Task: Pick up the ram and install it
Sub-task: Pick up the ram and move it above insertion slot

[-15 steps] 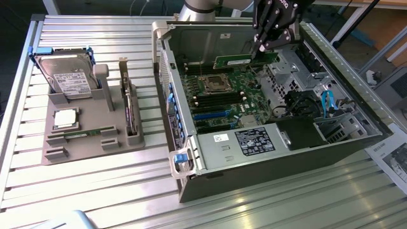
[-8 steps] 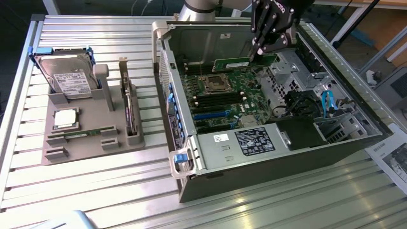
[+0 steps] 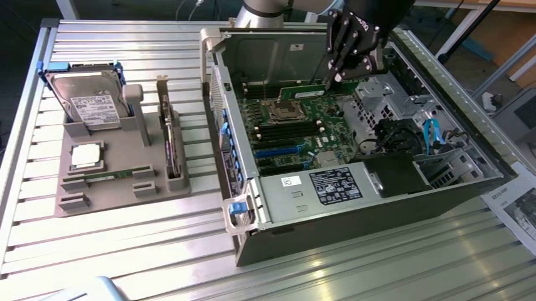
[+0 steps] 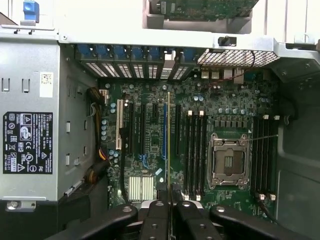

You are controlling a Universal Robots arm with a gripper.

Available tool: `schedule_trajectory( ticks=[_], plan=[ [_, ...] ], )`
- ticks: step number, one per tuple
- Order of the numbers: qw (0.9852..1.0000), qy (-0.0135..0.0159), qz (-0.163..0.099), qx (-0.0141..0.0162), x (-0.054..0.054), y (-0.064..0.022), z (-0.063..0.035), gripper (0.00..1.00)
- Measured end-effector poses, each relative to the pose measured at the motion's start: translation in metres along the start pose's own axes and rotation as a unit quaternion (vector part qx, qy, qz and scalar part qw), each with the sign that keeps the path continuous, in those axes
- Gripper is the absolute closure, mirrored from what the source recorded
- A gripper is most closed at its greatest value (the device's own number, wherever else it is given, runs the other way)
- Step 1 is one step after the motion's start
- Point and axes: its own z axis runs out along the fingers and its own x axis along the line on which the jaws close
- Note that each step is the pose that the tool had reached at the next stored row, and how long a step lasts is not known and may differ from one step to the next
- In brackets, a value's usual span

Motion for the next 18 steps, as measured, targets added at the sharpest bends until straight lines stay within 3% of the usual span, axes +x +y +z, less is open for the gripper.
schedule_trajectory(
  ticks=[7,18],
  plan=[
    [1.0,-0.0001,0.0,0.0001,-0.002,0.0,0.0011,0.88],
    [1.0,0.0,0.0,0.0,-0.029,-0.001,0.0089,0.88]
  ],
)
